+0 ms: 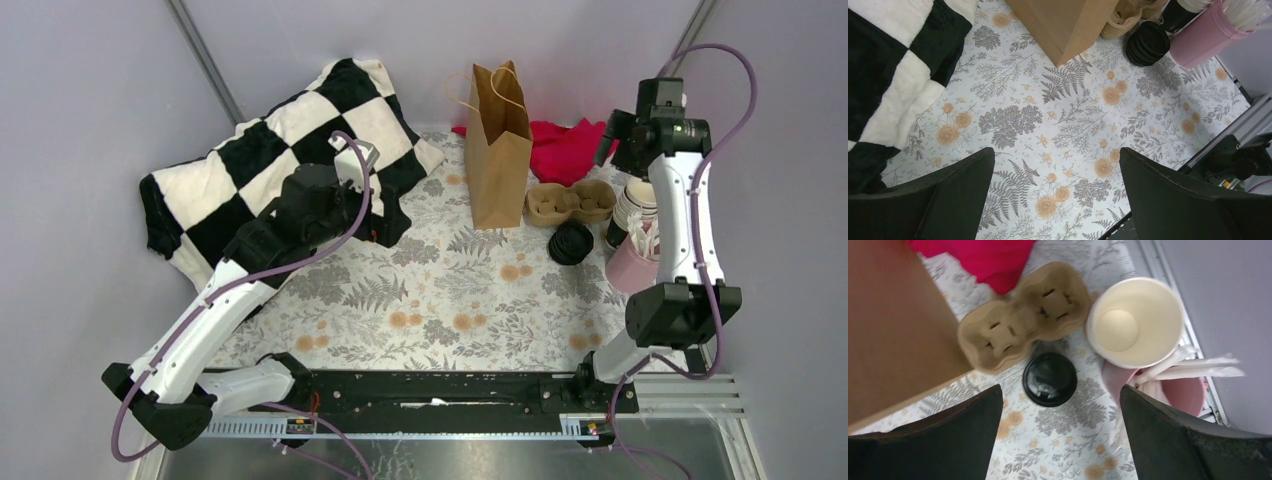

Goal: Pack the takeout coffee

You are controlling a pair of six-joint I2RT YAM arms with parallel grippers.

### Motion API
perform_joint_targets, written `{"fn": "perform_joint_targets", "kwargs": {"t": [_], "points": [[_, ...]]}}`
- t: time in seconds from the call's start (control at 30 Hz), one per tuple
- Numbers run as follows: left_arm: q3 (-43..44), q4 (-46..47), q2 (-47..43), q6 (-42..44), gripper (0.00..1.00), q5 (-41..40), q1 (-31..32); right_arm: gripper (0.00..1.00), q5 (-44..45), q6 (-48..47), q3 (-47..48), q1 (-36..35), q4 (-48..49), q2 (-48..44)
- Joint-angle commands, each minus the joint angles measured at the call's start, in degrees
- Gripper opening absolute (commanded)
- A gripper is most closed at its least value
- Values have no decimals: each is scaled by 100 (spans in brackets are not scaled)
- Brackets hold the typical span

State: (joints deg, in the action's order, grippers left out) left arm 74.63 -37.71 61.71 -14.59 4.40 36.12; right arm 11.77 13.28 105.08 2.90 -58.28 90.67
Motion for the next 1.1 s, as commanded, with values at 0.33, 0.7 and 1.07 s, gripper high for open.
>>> {"fn": "perform_joint_targets", "kwargs": {"t": [0.33, 0.7, 1.07], "points": [[-85, 20, -287, 700, 99, -588, 375, 75, -118, -179, 970, 1011, -346, 1412], [-197, 32, -344, 756, 99, -669, 421, 50, -259, -352, 1111, 1020, -316, 1747], [-142, 11, -296, 779, 99, -652, 429, 37, -394, -379, 947, 1020, -250, 1866]]}}
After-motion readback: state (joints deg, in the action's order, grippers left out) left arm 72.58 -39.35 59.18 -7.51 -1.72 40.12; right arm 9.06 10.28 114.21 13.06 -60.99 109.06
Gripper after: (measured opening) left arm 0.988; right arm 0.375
